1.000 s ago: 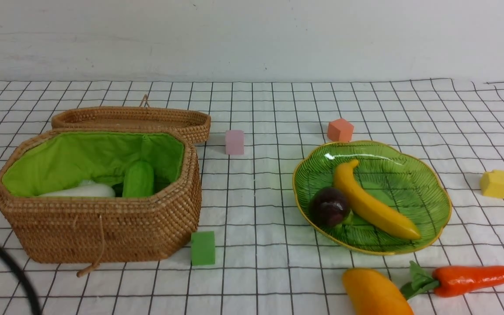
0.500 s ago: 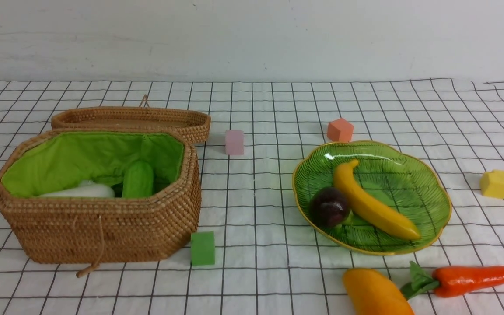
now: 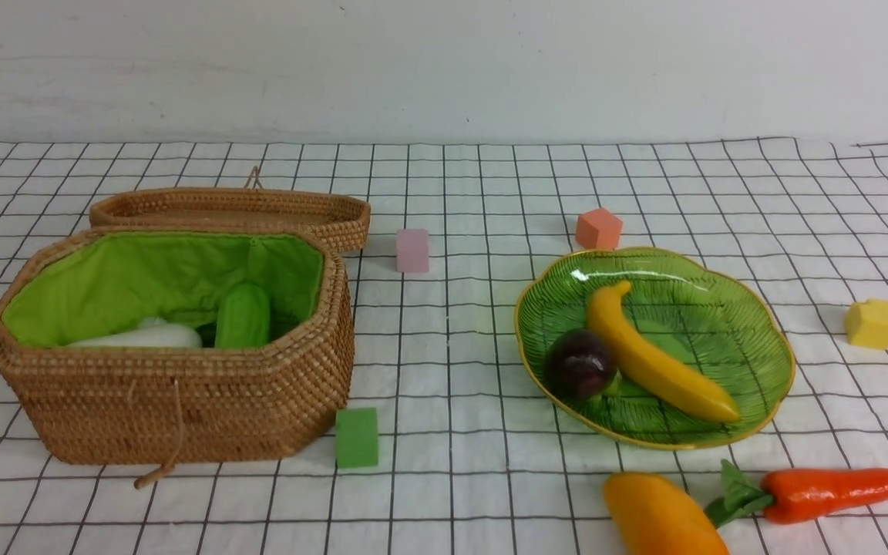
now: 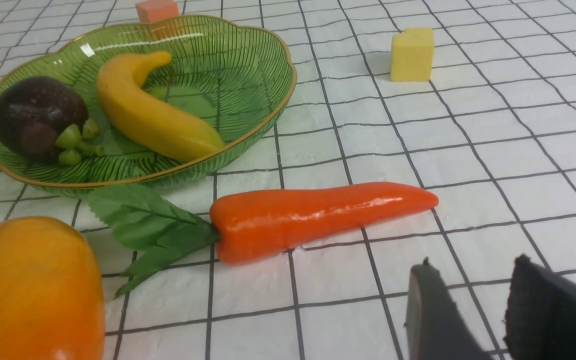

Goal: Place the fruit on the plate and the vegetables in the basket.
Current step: Use the right arm to grab a carrot and put it into the left basket

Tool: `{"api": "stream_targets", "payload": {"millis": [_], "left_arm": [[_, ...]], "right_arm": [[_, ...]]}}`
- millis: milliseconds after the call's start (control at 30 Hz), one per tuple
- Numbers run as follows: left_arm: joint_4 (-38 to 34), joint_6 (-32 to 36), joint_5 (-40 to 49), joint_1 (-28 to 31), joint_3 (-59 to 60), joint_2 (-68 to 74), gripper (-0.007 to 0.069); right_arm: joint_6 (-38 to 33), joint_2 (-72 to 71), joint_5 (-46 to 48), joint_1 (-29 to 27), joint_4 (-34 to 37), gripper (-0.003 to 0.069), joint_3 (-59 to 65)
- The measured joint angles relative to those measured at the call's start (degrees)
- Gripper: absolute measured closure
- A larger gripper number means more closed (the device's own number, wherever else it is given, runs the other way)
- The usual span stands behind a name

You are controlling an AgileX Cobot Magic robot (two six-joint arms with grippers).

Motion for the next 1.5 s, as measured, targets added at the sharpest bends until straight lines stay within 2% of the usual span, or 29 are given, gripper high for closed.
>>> {"api": "stream_targets", "payload": {"millis": [233,267,300,333,400,700,1500], "left_arm": [[-4.8,10.0,-3.2,3.0,5.6,0.0,0.0638],[-6.8,14.7,-3.3,3.0,7.2,0.0,0.0638],[-7.1,15.3,-3.5,3.0,7.2,0.0,0.0638],[-7.7,19.3,-4.0,3.0,7.4,0.0,0.0638],[-7.9,21.1,-4.2,3.0,7.4,0.0,0.0638],[-7.9,17.7,-4.3,3.0,7.4,0.0,0.0637],[-7.7,17.6,-4.4,3.0,7.4,0.0,0.0627]], "right_arm": [[0.0,0.0,0.0,0.0,0.0,0.0414,0.0],[0.0,0.0,0.0,0.0,0.0,0.0414,0.0],[0.0,0.0,0.0,0.0,0.0,0.0414,0.0],[0.0,0.0,0.0,0.0,0.0,0.0414,0.0],[0.0,0.0,0.0,0.0,0.0,0.0414,0.0],[0.0,0.0,0.0,0.0,0.0,0.0414,0.0],[0.0,0.0,0.0,0.0,0.0,0.0414,0.0]]}}
